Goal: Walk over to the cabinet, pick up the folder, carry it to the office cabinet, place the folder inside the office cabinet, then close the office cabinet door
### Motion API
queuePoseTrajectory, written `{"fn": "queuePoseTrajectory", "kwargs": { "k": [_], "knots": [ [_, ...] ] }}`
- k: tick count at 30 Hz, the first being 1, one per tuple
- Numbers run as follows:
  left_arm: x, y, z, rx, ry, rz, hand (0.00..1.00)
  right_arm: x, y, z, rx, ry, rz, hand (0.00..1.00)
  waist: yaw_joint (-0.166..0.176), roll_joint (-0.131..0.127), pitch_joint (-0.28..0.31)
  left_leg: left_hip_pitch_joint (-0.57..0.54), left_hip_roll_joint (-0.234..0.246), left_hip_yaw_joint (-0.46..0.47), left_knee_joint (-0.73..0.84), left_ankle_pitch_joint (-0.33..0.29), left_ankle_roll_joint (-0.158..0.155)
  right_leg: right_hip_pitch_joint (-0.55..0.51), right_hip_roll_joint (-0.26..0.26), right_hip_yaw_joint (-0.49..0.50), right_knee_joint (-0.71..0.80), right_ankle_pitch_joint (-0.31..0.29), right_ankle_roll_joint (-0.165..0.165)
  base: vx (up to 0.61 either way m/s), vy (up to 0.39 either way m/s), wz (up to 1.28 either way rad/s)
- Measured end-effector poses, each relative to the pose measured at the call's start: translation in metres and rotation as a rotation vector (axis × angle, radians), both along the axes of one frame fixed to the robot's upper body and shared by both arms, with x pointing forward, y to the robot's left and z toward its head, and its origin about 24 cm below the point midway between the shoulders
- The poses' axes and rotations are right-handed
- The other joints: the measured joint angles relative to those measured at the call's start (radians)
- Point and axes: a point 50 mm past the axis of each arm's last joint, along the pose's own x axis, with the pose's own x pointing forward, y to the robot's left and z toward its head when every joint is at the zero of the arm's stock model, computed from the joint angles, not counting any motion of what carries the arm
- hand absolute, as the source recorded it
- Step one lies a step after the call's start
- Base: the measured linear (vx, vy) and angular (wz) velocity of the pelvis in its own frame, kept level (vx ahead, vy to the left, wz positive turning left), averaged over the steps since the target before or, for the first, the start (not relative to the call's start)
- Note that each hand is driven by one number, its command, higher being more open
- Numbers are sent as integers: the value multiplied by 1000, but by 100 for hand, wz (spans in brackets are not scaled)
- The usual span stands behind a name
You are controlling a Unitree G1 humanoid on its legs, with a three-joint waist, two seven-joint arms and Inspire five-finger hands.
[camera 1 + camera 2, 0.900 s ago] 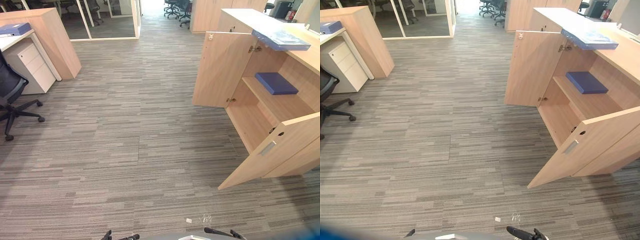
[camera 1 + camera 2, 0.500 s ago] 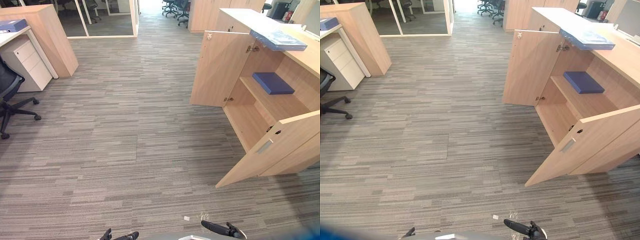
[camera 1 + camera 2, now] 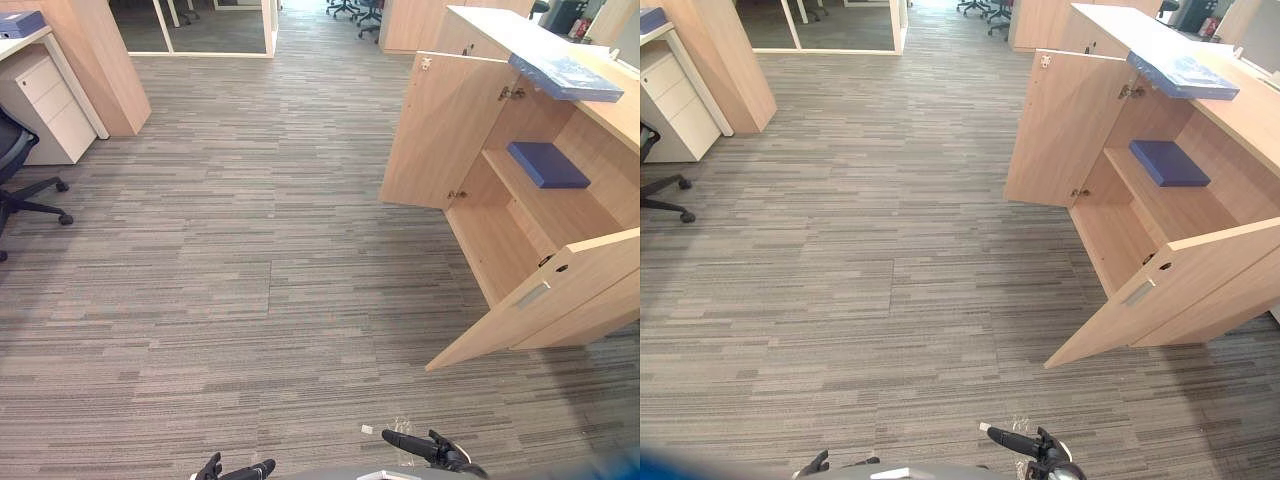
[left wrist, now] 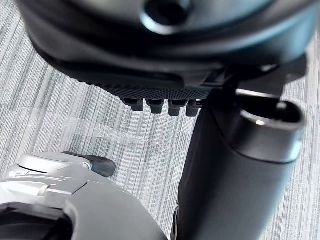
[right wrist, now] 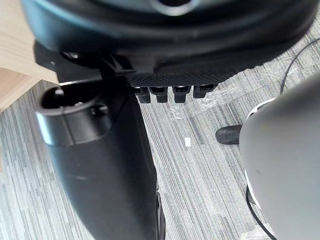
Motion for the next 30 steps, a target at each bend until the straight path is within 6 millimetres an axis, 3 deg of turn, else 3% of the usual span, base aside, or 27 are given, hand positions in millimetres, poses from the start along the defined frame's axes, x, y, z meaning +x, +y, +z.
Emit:
{"fn": "queuePoseTrajectory", "kwargs": {
  "k": [4,6,9,12,13,15,17,19,20,21,22,23,25,27,29,30],
  "knots": [
    [1,0,1,-8,-10,-8,100,23,-41,20,-117,-107,130,100,-10,0,5,-18,-13,22,8,0,0,-23,-10,14,0,11,-11,-58,21,-15],
    [1,0,1,-15,-11,-10,100,26,-53,25,-150,-132,142,100,-18,2,7,-20,-16,22,13,0,0,-23,-13,14,0,11,-12,-48,3,0],
    [1,0,1,-26,-16,-16,100,20,-53,21,-154,-89,137,100,-20,2,7,-25,-16,22,14,1,3,-28,-13,14,0,11,-13,-63,-17,0],
    [3,-1,1,-23,-19,-12,100,7,-28,8,-84,-15,126,100,-21,8,17,-41,-12,25,31,-4,5,-33,-11,15,0,13,-18,-48,-37,0],
    [6,-1,1,-22,-26,-10,100,4,-15,4,-47,-2,121,100,-21,11,27,-79,-6,29,105,-41,5,-35,-10,15,1,10,-21,-35,-24,-7],
    [11,-2,2,-19,-48,22,100,7,-7,3,-14,-11,92,100,-21,30,46,-158,20,38,275,-125,-8,-38,6,15,3,5,-30,-38,-16,-9],
    [17,-6,3,-26,-78,48,100,10,-5,5,-14,-32,72,100,-18,46,57,-224,55,49,433,-181,-65,-32,22,1,3,-6,-46,-8,-7,4],
    [26,-4,8,-27,-148,130,100,16,1,8,-26,-73,75,100,-12,56,86,-352,123,91,753,-162,-85,-14,43,-11,41,-39,-71,16,-26,6],
    [28,-6,9,-33,-165,148,100,17,1,9,-34,-83,75,100,-7,58,95,-378,138,95,825,-135,-84,-5,46,-11,54,-49,-74,67,-14,-4],
    [34,-4,12,-33,-199,172,100,17,5,10,-36,-98,76,100,9,43,108,-441,156,105,948,-69,-69,4,34,-4,84,-75,-82,77,5,-7],
    [38,-2,15,-27,-226,178,100,17,8,10,-38,-102,75,100,22,39,111,-482,160,105,1004,-83,-50,-3,20,-3,113,-96,-81,134,44,-6],
    [44,2,20,-9,-263,194,100,19,11,11,-40,-105,78,100,27,16,110,-560,178,106,977,-123,-57,-20,-14,2,140,-123,-69,189,84,-8],
    [42,1,20,-8,-268,232,100,22,12,11,-46,-109,89,100,29,14,111,-571,204,101,747,-123,-62,-24,-48,19,148,-139,-45,239,150,-10],
    [41,1,19,-7,-266,268,100,23,12,12,-55,-107,89,100,36,14,112,-557,229,77,437,-64,-89,-23,-99,38,180,-186,8,389,335,-17],
    [39,0,18,-2,-254,282,100,23,12,12,-61,-105,93,100,40,15,112,-530,245,64,264,-5,-111,-10,-137,59,210,-230,54,346,344,-30],
    [35,-2,16,-1,-234,292,100,21,11,11,-69,-98,91,100,44,27,104,-501,261,72,179,19,-121,18,-165,73,214,-260,96,445,486,-40]
  ]
}}
